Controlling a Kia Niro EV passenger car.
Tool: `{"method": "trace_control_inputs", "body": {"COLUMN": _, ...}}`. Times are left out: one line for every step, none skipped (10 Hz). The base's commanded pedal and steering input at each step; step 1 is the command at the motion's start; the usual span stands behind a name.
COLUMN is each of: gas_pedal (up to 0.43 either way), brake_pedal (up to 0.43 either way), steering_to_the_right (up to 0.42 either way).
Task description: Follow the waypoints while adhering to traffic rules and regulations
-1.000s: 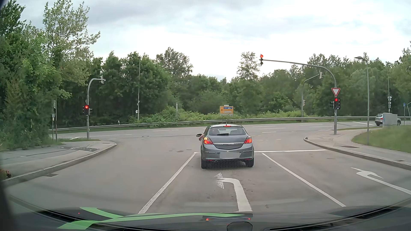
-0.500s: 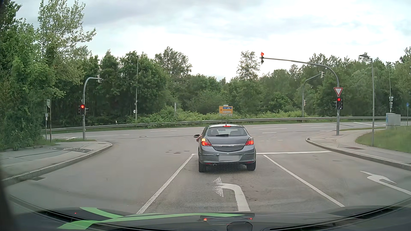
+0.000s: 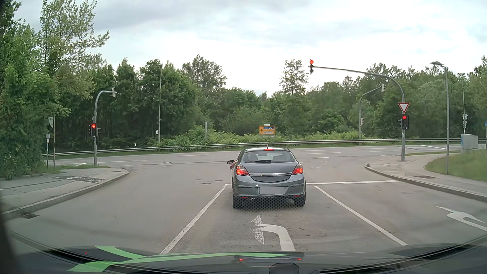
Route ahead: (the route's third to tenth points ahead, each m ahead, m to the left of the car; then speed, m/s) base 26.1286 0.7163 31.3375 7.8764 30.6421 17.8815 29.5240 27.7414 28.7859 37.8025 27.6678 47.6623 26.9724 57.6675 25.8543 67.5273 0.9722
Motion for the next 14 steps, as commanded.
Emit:
{"method": "trace_control_inputs", "body": {"gas_pedal": 0.0, "brake_pedal": 0.22, "steering_to_the_right": 0.016}}
{"method": "trace_control_inputs", "body": {"gas_pedal": 0.0, "brake_pedal": 0.226, "steering_to_the_right": 0.016}}
{"method": "trace_control_inputs", "body": {"gas_pedal": 0.0, "brake_pedal": 0.226, "steering_to_the_right": 0.016}}
{"method": "trace_control_inputs", "body": {"gas_pedal": 0.0, "brake_pedal": 0.22, "steering_to_the_right": 0.016}}
{"method": "trace_control_inputs", "body": {"gas_pedal": 0.0, "brake_pedal": 0.22, "steering_to_the_right": 0.016}}
{"method": "trace_control_inputs", "body": {"gas_pedal": 0.0, "brake_pedal": 0.226, "steering_to_the_right": 0.016}}
{"method": "trace_control_inputs", "body": {"gas_pedal": 0.0, "brake_pedal": 0.226, "steering_to_the_right": 0.016}}
{"method": "trace_control_inputs", "body": {"gas_pedal": 0.0, "brake_pedal": 0.22, "steering_to_the_right": 0.016}}
{"method": "trace_control_inputs", "body": {"gas_pedal": 0.0, "brake_pedal": 0.226, "steering_to_the_right": 0.016}}
{"method": "trace_control_inputs", "body": {"gas_pedal": 0.0, "brake_pedal": 0.22, "steering_to_the_right": 0.016}}
{"method": "trace_control_inputs", "body": {"gas_pedal": 0.0, "brake_pedal": 0.22, "steering_to_the_right": 0.016}}
{"method": "trace_control_inputs", "body": {"gas_pedal": 0.0, "brake_pedal": 0.22, "steering_to_the_right": 0.016}}
{"method": "trace_control_inputs", "body": {"gas_pedal": 0.0, "brake_pedal": 0.22, "steering_to_the_right": 0.016}}
{"method": "trace_control_inputs", "body": {"gas_pedal": 0.0, "brake_pedal": 0.226, "steering_to_the_right": 0.016}}
